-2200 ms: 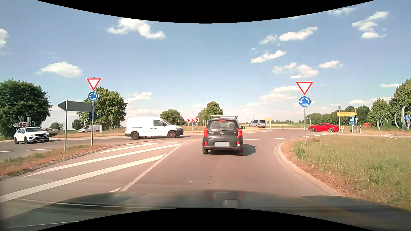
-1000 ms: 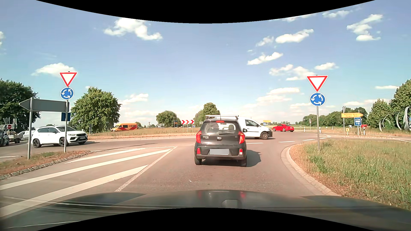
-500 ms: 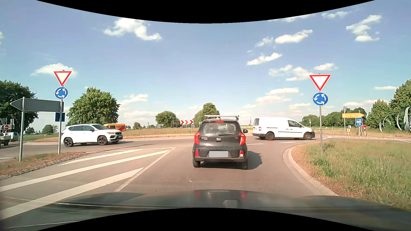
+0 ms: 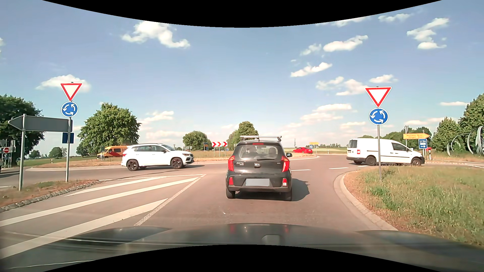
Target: Follow the waypoints while adhering to traffic rules and regulations
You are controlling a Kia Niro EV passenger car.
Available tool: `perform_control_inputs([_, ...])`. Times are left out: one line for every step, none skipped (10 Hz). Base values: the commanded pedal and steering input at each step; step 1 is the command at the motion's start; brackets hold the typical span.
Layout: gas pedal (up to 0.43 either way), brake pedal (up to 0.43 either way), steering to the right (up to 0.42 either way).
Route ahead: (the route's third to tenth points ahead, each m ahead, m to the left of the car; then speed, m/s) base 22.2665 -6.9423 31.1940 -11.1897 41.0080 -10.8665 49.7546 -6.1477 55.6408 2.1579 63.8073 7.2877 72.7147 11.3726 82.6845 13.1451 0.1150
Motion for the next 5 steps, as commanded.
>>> perform_control_inputs([0.000, 0.177, 0.038])
perform_control_inputs([0.000, 0.171, 0.038])
perform_control_inputs([0.000, 0.146, 0.038])
perform_control_inputs([0.000, 0.037, 0.038])
perform_control_inputs([0.000, 0.024, 0.038])
